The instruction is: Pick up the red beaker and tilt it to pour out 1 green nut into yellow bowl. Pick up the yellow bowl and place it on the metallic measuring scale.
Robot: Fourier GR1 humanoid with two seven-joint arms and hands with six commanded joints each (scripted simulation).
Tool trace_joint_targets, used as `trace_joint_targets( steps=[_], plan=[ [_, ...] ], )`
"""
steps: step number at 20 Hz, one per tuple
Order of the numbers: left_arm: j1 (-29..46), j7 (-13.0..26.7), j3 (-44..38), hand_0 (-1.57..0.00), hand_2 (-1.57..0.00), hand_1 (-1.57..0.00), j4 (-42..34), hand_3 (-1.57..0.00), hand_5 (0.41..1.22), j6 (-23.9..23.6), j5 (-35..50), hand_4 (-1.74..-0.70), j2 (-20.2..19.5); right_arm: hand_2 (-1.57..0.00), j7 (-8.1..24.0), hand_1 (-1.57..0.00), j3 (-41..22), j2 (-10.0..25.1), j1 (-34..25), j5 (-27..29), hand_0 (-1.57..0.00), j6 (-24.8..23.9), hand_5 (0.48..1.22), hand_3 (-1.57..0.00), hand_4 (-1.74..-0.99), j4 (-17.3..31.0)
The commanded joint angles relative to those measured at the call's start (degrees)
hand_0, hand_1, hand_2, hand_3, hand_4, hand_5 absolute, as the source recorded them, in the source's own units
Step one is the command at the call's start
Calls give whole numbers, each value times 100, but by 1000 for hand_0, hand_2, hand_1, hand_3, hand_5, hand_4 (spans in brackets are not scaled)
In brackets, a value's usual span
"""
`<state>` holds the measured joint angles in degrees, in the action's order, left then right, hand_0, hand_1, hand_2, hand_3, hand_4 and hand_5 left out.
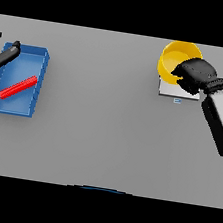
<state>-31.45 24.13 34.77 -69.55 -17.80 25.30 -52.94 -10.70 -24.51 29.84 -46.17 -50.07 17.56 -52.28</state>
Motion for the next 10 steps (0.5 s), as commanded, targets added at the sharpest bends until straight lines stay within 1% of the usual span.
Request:
trace_joint_targets(
  steps=[1, 2, 3, 4, 5, 6, 8, 10],
  plan=[
    [-7, 29, -20, 1, 1, 1, 32, 1, 725, 42, 22, -719, -27, -1500, -92, -1571, 29, -2, 7, 7, -1571, -86, 1221, -1169, -1741, 170],
    [8, 0, -34, 1, 1, 1, 43, 1, 720, 41, 33, -720, -21, -1487, -140, -1571, 32, -5, -1, -10, -1571, -157, 1221, -1195, -1741, 312],
    [-25, 41, -33, 1, 1, 1, 24, 1, 717, 30, 33, -722, -18, -1474, -114, -1571, 44, -46, -15, -31, -1571, -225, 1221, -1235, -1741, 472],
    [-21, 21, -38, 1, 1, 1, 17, 1, 714, 11, 43, -724, 4, -1464, -138, -1571, 74, -77, -89, -50, -1571, -285, 1221, -1268, -1741, 708],
    [-8, 17, -20, 1, 1, 1, -22, 1, 713, -3, 16, -726, -16, -1451, -136, -1571, 99, -74, -97, -44, -1571, -295, 1221, -1295, -1741, 812],
    [3, 4, -10, 1, 1, 1, 27, 1, 712, 6, 6, -725, 4, -1439, -125, -1571, 158, -154, -176, -19, -1571, -354, 1221, -1318, -1741, 1042],
    [-13, 48, 7, 1, 1, 1, 56, 1, 710, 28, 12, -725, 39, -1418, -297, -1571, 201, -226, -256, 4, -1571, -382, 1221, -1349, -1741, 1309],
    [24, 26, 0, 1, 1, 1, -10, 1, 714, -13, 32, -729, 48, -1393, -328, -1571, 284, -255, -299, 72, -1548, -324, 1221, -1407, -1741, 1487]
  ],
)
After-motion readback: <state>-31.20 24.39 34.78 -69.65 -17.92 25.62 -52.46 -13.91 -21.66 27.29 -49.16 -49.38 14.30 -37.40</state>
